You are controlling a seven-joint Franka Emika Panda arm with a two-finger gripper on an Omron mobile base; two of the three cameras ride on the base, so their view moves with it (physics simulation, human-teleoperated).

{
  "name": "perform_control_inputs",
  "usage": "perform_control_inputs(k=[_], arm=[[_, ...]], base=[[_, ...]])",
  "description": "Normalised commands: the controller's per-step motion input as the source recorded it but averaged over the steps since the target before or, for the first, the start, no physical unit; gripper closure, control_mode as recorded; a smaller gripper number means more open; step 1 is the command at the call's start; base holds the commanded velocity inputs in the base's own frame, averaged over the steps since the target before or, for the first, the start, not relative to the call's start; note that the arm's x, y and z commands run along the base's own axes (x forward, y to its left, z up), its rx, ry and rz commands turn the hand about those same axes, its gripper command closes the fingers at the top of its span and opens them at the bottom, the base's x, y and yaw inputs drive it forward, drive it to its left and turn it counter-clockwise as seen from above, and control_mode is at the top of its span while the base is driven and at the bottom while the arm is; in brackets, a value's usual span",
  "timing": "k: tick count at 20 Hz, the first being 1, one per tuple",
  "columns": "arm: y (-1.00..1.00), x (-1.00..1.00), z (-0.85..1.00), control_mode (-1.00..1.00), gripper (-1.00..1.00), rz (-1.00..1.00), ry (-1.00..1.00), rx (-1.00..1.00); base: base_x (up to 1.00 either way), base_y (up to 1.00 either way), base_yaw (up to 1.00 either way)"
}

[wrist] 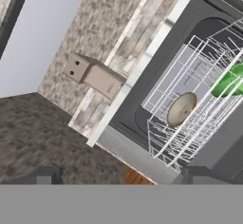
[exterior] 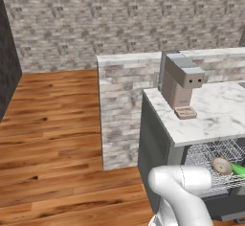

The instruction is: Pick up the cup and bowl from the counter, place them in the dishwasher, and close the dishwasher door.

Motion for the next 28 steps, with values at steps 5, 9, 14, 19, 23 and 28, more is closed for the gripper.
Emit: perform_control_inputs(k=[5,9,14,19,23,28], arm=[[-0.38,0.21,-0.32,-1.0,-1.0,0.0,-0.02,0.0],[-0.3,0.23,-0.54,-1.0,-1.0,0.0,0.0,0.0],[-0.33,0.11,-0.52,-1.0,-1.0,0.0,-0.01,-0.01],[-0.42,0.06,-0.42,-1.0,-1.0,0.0,-0.03,-0.02],[-0.51,0.08,-0.36,-1.0,-1.0,0.0,-0.04,-0.02],[-0.52,0.13,-0.4,-1.0,-1.0,0.0,-0.04,-0.02]], base=[[0.0,0.0,0.0],[0.0,0.0,0.0],[0.0,0.0,0.0],[0.0,0.0,0.0],[0.0,0.0,0.0],[0.0,0.0,0.0]])
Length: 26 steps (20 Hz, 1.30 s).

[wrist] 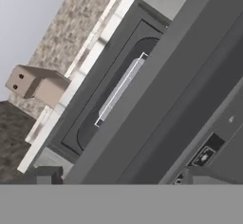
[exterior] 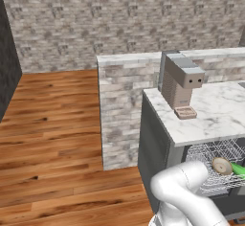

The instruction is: Pick up the cup and bowl from the counter, place them in the dishwasher, and close the dishwasher door.

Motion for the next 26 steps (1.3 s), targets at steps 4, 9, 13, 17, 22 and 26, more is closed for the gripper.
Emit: perform_control_inputs(k=[4,9,13,17,22,26], arm=[[-0.45,0.12,-0.55,-1.0,-1.0,0.0,-0.03,-0.03],[-0.44,0.02,-0.68,-1.0,-1.0,0.0,-0.04,-0.03],[-0.43,0.0,-0.75,-1.0,-1.0,0.0,-0.06,-0.04],[-0.43,0.0,-0.8,-1.0,-1.0,0.0,-0.06,-0.03],[-0.35,0.1,-0.82,-1.0,-1.0,0.0,-0.08,-0.01],[-0.18,0.34,-0.67,-1.0,-1.0,0.0,-0.12,0.0]], base=[[0.0,0.0,0.0],[0.0,0.0,0.0],[0.0,0.0,0.0],[0.0,0.0,0.0],[0.0,0.0,0.0],[0.0,0.0,0.0]])
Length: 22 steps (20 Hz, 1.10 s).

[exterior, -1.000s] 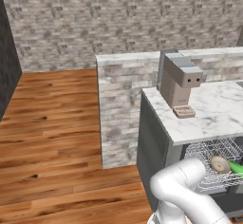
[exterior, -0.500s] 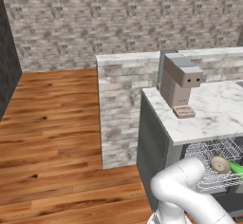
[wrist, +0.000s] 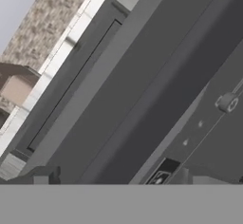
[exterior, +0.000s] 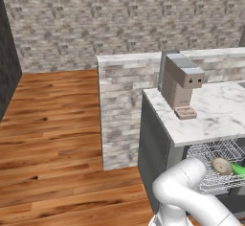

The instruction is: Pick up the cup and bowl from the counter, place them in the dishwasher, and close the dishwasher door.

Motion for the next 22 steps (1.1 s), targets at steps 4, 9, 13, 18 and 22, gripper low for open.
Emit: perform_control_inputs(k=[4,9,13,18,22], arm=[[-0.05,0.45,-0.44,-1.0,-1.0,0.0,-0.17,0.0],[0.0,0.7,-0.23,-1.0,-1.0,0.0,-0.19,-0.04],[0.0,0.8,-0.11,-1.0,-1.0,-0.01,-0.18,-0.04],[0.0,0.57,-0.22,-1.0,-1.0,0.0,-0.16,-0.01],[0.0,0.55,-0.33,-1.0,-1.0,0.0,-0.14,-0.01]], base=[[0.0,0.0,0.0],[0.0,0.0,0.0],[0.0,0.0,0.0],[0.0,0.0,0.0],[0.0,0.0,0.0]])
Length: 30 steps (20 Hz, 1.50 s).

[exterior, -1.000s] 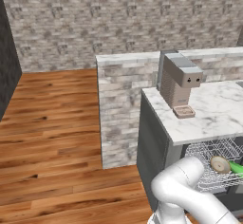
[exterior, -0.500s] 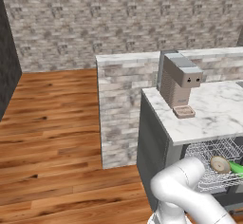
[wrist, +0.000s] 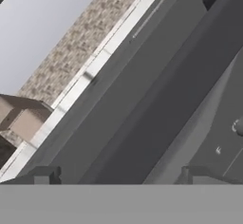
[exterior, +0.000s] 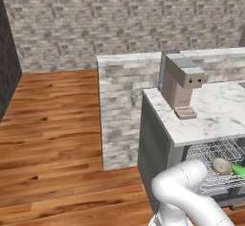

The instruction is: Pick up the cup and bowl from the counter, place them in the dishwasher, and close the dishwasher door.

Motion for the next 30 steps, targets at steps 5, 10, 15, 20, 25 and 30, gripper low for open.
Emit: perform_control_inputs(k=[5,10,15,20,25,30], arm=[[-0.01,0.65,-0.35,-1.0,-1.0,0.0,-0.14,0.0],[-0.01,0.67,-0.35,-1.0,-1.0,0.0,-0.14,0.0],[-0.02,0.62,-0.37,-1.0,-1.0,0.0,-0.14,0.0],[-0.02,0.69,-0.4,-1.0,-1.0,0.0,-0.13,0.0],[-0.01,0.71,-0.41,-1.0,-1.0,0.0,-0.14,-0.01],[-0.01,0.6,-0.45,-1.0,-1.0,0.0,-0.14,0.0]], base=[[0.0,0.0,0.0],[0.0,0.0,0.0],[0.0,0.0,0.0],[0.0,0.0,0.0],[0.0,0.0,0.0],[0.0,0.0,0.0]])
